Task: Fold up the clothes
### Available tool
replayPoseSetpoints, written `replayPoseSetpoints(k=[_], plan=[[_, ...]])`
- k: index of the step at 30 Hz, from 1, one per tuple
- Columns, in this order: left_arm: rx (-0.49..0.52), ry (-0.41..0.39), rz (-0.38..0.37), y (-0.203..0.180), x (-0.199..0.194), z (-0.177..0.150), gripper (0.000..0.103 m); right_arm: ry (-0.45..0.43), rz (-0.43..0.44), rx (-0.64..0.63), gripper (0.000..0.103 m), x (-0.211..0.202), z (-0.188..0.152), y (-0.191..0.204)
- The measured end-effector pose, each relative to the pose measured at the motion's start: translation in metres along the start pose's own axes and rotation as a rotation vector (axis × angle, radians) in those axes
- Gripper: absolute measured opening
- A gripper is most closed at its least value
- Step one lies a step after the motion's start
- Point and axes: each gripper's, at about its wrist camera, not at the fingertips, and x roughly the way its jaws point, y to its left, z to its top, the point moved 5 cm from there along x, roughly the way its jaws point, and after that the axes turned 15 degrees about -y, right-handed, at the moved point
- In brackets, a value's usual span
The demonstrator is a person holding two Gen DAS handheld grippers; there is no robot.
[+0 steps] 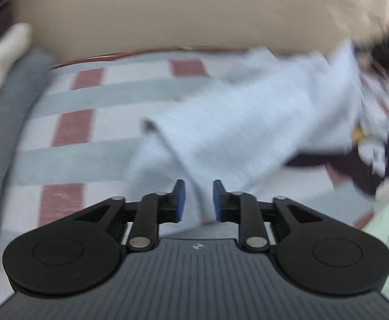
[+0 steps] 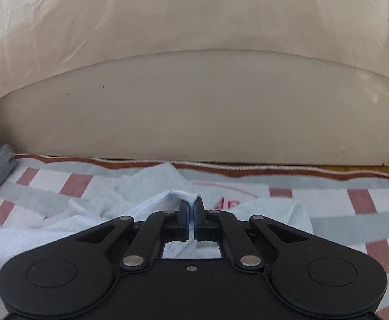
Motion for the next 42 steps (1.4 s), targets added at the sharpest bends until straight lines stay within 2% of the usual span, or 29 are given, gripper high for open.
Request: replayPoseSetpoints(k=[3, 5, 6, 7, 8, 10, 15, 19, 20, 22, 24, 26, 28, 31, 33, 34, 35, 37, 39, 42], plan=[[0.042, 0.03, 0.004, -0.017, 0.022, -0.008, 0.046, -0.014, 0.017, 0.004, 0.003, -0.002, 0.001, 0.0], [0.055, 0.035, 0.022, -0.022, 0.035, -0.011, 0.045, -0.031, 0.032, 0.003, 0.003, -0.009, 0.0, 0.0], [0.085, 0.023, 0.039, -0.023, 0.04, -0.011, 0.019, -0.039, 0.04, 0.003, 0.003, -0.012, 0.0, 0.0], [0.144, 0.001, 0.056, -0.027, 0.041, -0.01, 0.001, -0.058, 0.04, -0.003, 0.003, -0.018, 0.0, 0.0], [0.198, -0.034, 0.068, -0.03, 0.037, -0.008, 0.001, -0.077, 0.04, -0.01, 0.003, -0.024, 0.001, 0.0], [0.218, -0.129, 0.079, -0.031, 0.017, 0.005, 0.001, -0.124, 0.026, -0.028, 0.003, -0.041, 0.003, -0.001], [-0.04, -0.338, -0.008, -0.011, -0.053, 0.043, 0.001, -0.231, -0.022, -0.12, 0.003, -0.108, 0.024, 0.0], [-0.204, -0.429, -0.092, -0.006, -0.078, 0.058, 0.001, -0.307, -0.082, -0.185, 0.003, -0.162, 0.043, -0.001], [-0.247, -0.431, -0.118, -0.006, -0.077, 0.059, 0.001, -0.315, -0.101, -0.206, 0.003, -0.17, 0.045, -0.002], [-0.314, -0.391, -0.129, -0.008, -0.064, 0.057, 0.001, -0.229, -0.112, -0.238, 0.003, -0.154, 0.034, -0.008], [-0.301, -0.325, -0.065, -0.012, -0.042, 0.046, 0.001, -0.139, -0.122, -0.269, 0.004, -0.137, 0.023, -0.014], [-0.231, -0.267, 0.02, -0.019, -0.017, 0.033, 0.001, -0.042, -0.105, -0.182, 0.008, -0.103, 0.001, -0.03], [-0.206, -0.226, 0.068, -0.019, -0.001, 0.026, 0.001, -0.003, -0.066, -0.063, 0.01, -0.071, -0.02, -0.045], [-0.244, -0.239, 0.101, -0.004, 0.008, 0.026, 0.002, 0.069, -0.044, 0.065, 0.013, -0.044, -0.042, -0.056], [-0.262, -0.242, 0.123, 0.005, 0.01, 0.026, 0.002, 0.079, -0.008, 0.1, 0.013, -0.051, -0.048, -0.053], [-0.271, -0.243, 0.135, 0.009, 0.012, 0.026, 0.002, 0.062, 0.018, 0.097, 0.022, -0.06, -0.049, -0.05], [-0.281, -0.244, 0.144, 0.013, 0.013, 0.027, 0.002, 0.045, 0.051, 0.086, 0.044, -0.065, -0.049, -0.049], [-0.302, -0.236, 0.151, 0.02, 0.016, 0.026, 0.002, 0.026, 0.099, 0.053, 0.063, -0.072, -0.05, -0.046], [-0.324, -0.227, 0.155, 0.028, 0.021, 0.025, 0.002, 0.033, 0.116, 0.016, 0.063, -0.072, -0.053, -0.044], [-0.346, -0.23, 0.168, 0.036, 0.022, 0.025, 0.002, 0.078, 0.11, 0.075, 0.063, -0.067, -0.065, -0.053]])
